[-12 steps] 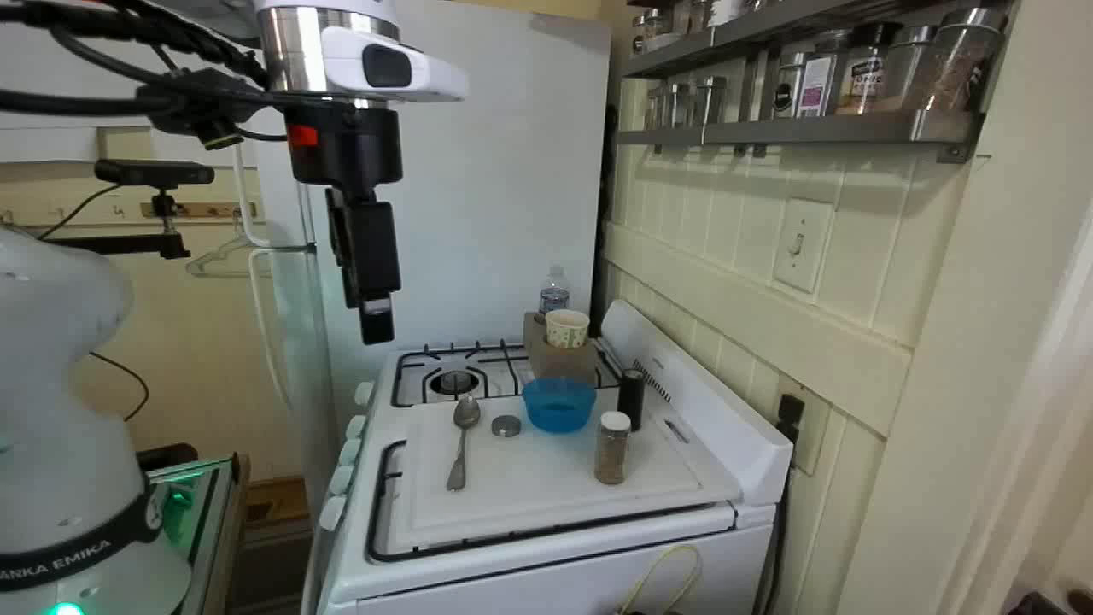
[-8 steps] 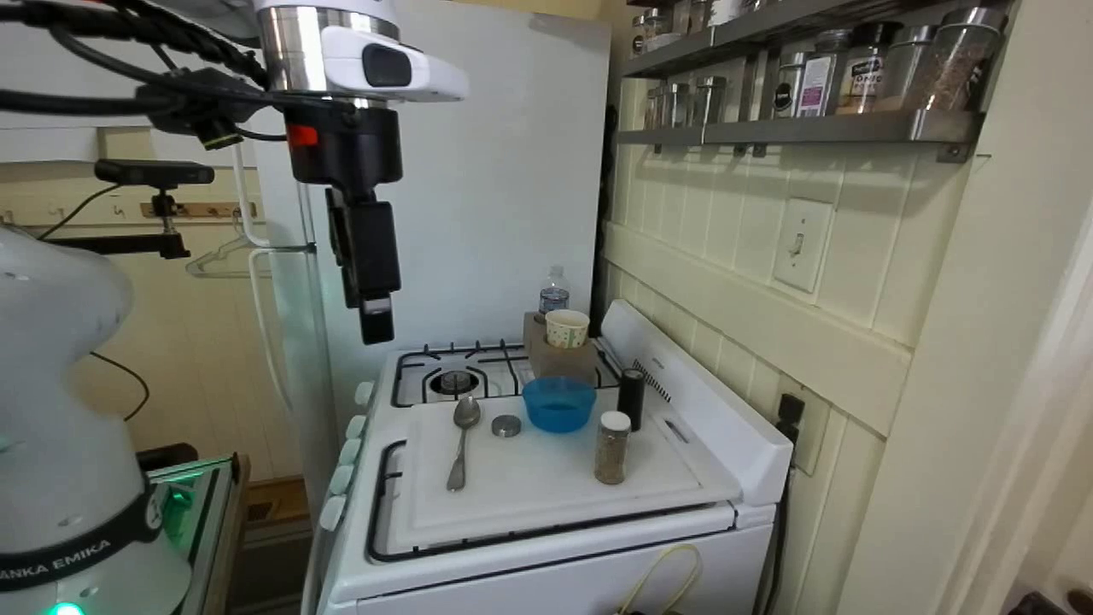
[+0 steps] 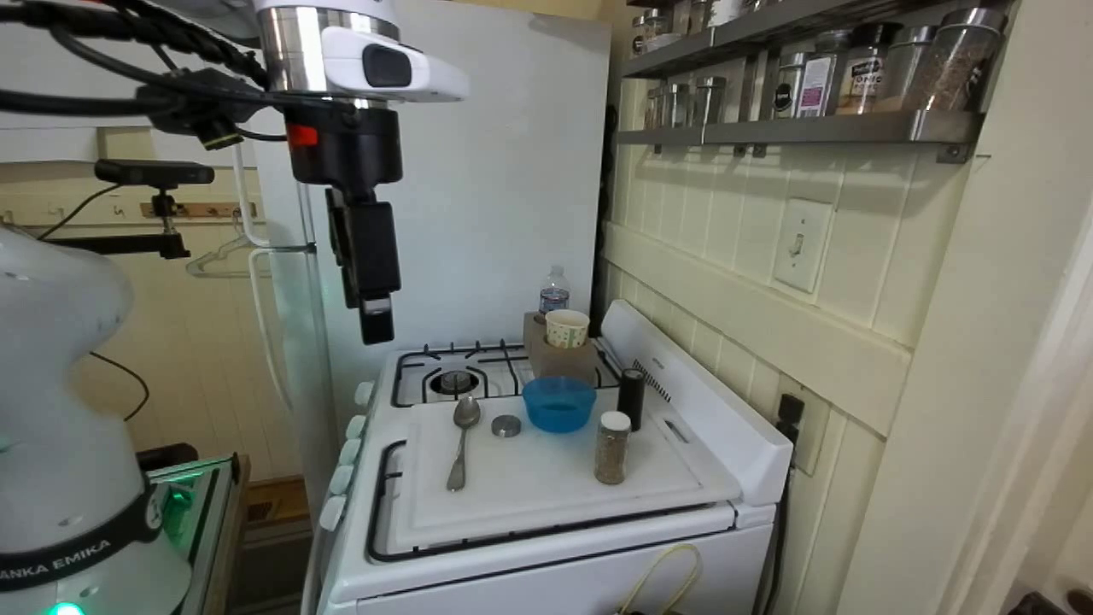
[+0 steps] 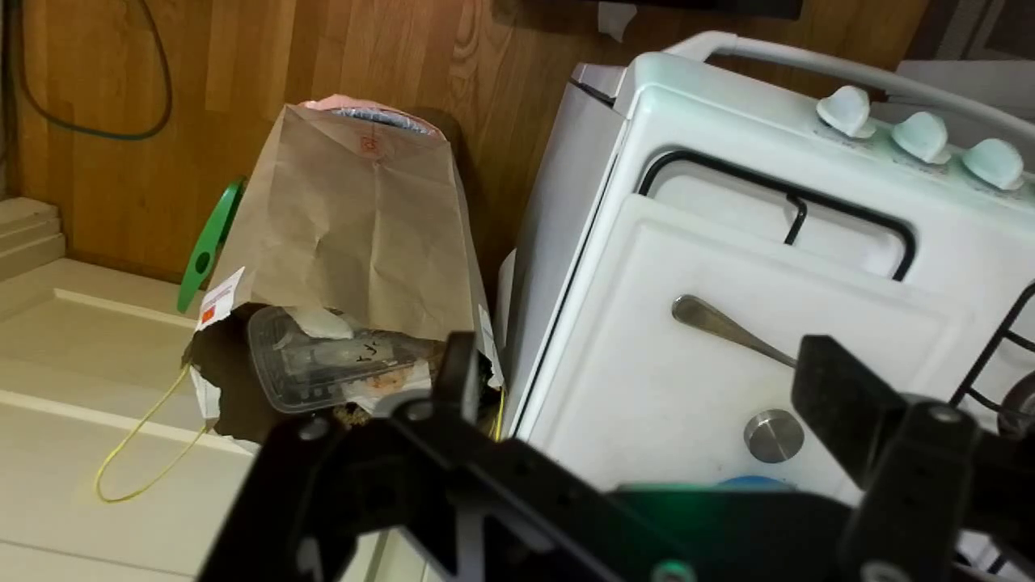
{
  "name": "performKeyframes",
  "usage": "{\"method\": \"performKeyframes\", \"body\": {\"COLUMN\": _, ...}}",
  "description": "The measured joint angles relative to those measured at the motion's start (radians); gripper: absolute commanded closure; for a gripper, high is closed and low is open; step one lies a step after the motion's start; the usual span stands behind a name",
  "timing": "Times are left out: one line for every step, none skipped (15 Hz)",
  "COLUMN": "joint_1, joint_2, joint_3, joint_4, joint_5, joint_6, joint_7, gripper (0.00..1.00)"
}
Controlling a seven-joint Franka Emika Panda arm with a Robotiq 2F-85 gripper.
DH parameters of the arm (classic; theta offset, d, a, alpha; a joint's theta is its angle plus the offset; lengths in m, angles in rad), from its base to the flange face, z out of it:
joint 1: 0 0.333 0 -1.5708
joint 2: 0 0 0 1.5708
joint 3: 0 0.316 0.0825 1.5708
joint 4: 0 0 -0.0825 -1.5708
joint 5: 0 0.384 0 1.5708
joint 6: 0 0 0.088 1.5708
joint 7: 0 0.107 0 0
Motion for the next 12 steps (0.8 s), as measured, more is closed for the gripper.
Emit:
{"method": "performKeyframes", "body": {"joint_1": 0.0, "joint_2": 0.0, "joint_3": 0.0, "joint_4": 0.0, "joint_5": 0.0, "joint_6": 0.0, "joint_7": 0.0, "gripper": 0.0}}
{"method": "performKeyframes", "body": {"joint_1": 0.0, "joint_2": 0.0, "joint_3": 0.0, "joint_4": 0.0, "joint_5": 0.0, "joint_6": 0.0, "joint_7": 0.0, "gripper": 0.0}}
{"method": "performKeyframes", "body": {"joint_1": 0.0, "joint_2": 0.0, "joint_3": 0.0, "joint_4": 0.0, "joint_5": 0.0, "joint_6": 0.0, "joint_7": 0.0, "gripper": 0.0}}
{"method": "performKeyframes", "body": {"joint_1": 0.0, "joint_2": 0.0, "joint_3": 0.0, "joint_4": 0.0, "joint_5": 0.0, "joint_6": 0.0, "joint_7": 0.0, "gripper": 0.0}}
{"method": "performKeyframes", "body": {"joint_1": 0.0, "joint_2": 0.0, "joint_3": 0.0, "joint_4": 0.0, "joint_5": 0.0, "joint_6": 0.0, "joint_7": 0.0, "gripper": 0.0}}
{"method": "performKeyframes", "body": {"joint_1": 0.0, "joint_2": 0.0, "joint_3": 0.0, "joint_4": 0.0, "joint_5": 0.0, "joint_6": 0.0, "joint_7": 0.0, "gripper": 0.0}}
{"method": "performKeyframes", "body": {"joint_1": 0.0, "joint_2": 0.0, "joint_3": 0.0, "joint_4": 0.0, "joint_5": 0.0, "joint_6": 0.0, "joint_7": 0.0, "gripper": 0.0}}
{"method": "performKeyframes", "body": {"joint_1": -0.001, "joint_2": 0.001, "joint_3": 0.001, "joint_4": 0.0, "joint_5": 0.0, "joint_6": 0.01, "joint_7": 0.025, "gripper": 0.0}}
{"method": "performKeyframes", "body": {"joint_1": 0.0, "joint_2": 0.011, "joint_3": 0.006, "joint_4": -0.005, "joint_5": 0.011, "joint_6": 0.048, "joint_7": 0.076, "gripper": 0.0}}
{"method": "performKeyframes", "body": {"joint_1": 0.001, "joint_2": 0.026, "joint_3": 0.014, "joint_4": -0.022, "joint_5": 0.02, "joint_6": 0.12, "joint_7": 0.137, "gripper": 0.0}}
{"method": "performKeyframes", "body": {"joint_1": 0.003, "joint_2": 0.05, "joint_3": 0.026, "joint_4": -0.045, "joint_5": 0.037, "joint_6": 0.205, "joint_7": 0.198, "gripper": 0.0}}
{"method": "performKeyframes", "body": {"joint_1": 0.006, "joint_2": 0.086, "joint_3": 0.039, "joint_4": -0.067, "joint_5": 0.064, "joint_6": 0.286, "joint_7": 0.258, "gripper": 0.0}}
